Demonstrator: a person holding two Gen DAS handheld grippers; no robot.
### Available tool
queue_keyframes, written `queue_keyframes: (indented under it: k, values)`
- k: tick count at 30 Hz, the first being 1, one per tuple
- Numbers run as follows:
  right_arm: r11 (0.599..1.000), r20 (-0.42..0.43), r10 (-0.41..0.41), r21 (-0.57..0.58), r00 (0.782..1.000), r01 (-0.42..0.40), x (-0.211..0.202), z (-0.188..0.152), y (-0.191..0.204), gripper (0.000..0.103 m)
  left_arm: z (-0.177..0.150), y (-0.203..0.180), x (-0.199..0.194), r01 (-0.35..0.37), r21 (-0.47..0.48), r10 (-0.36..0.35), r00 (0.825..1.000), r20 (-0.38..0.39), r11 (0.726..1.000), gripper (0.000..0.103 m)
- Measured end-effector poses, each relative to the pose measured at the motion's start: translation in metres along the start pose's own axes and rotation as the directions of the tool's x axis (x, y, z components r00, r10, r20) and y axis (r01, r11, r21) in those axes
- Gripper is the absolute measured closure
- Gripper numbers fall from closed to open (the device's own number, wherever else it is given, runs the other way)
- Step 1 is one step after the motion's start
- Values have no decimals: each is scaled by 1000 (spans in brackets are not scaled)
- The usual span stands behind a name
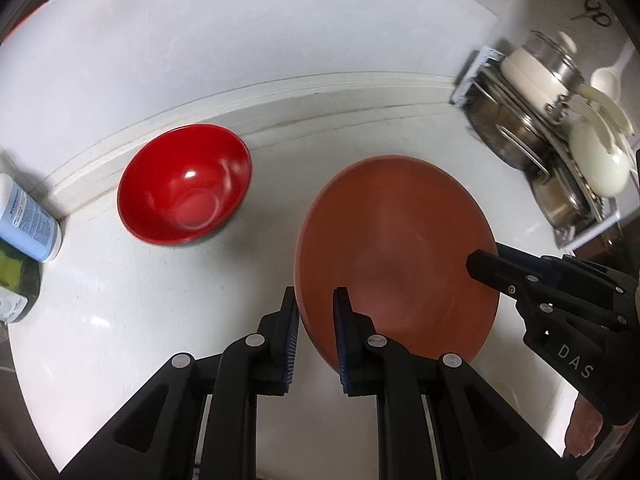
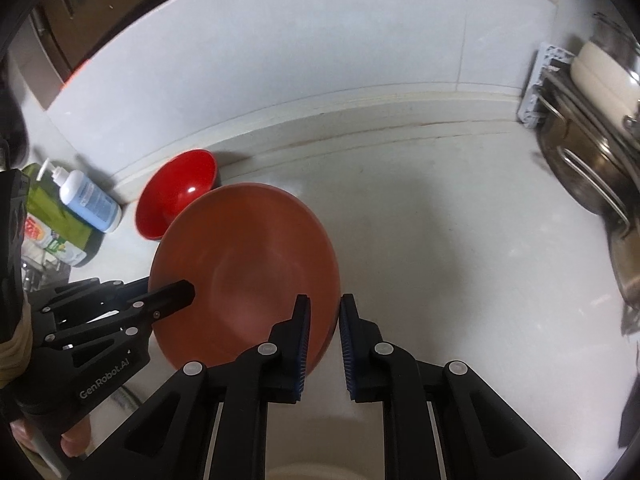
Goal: Organize plates and bowls
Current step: 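Lift the pink bowl with both tools and carry it over the cream-white bowl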
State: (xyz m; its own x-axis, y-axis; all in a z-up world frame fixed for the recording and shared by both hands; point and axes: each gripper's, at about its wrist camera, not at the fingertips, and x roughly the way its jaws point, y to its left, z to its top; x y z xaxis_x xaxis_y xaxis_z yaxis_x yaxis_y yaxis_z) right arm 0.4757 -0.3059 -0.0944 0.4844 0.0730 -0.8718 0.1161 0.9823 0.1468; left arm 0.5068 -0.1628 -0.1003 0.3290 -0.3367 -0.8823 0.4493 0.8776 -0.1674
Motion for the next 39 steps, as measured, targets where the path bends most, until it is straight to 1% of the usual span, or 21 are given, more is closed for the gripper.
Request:
queue_keyframes:
  k: [5, 11, 21, 27, 34, 39]
  values:
    - [1000, 31, -11, 8, 999, 11, -30, -18, -1, 87, -14, -18, -19, 22, 29, -22, 1000, 13, 999, 86]
    - [999, 50, -22, 28, 998, 21, -55, -41, -3, 87, -37, -35, -38, 51, 44, -52, 998, 20, 998, 84]
    - [998, 61, -59, 37, 996, 57, -86, -80, -5, 86, -71, -59, -52, 95, 88, -94, 995, -15, 992, 84]
    - [996, 45, -68, 59, 997, 65, -93, -100, -12, 86, -89, -71, -55, 111, 118, -106, 993, -48, 987, 84]
    - [995, 2, -72, 71, 997, 72, -90, -125, -18, 86, -110, -75, -45, 138, 105, -127, 986, -106, 985, 84]
    - [994, -31, -72, 86, 997, 74, -84, -137, -24, 86, -118, -78, -37, 137, 109, -122, 983, -138, 985, 84]
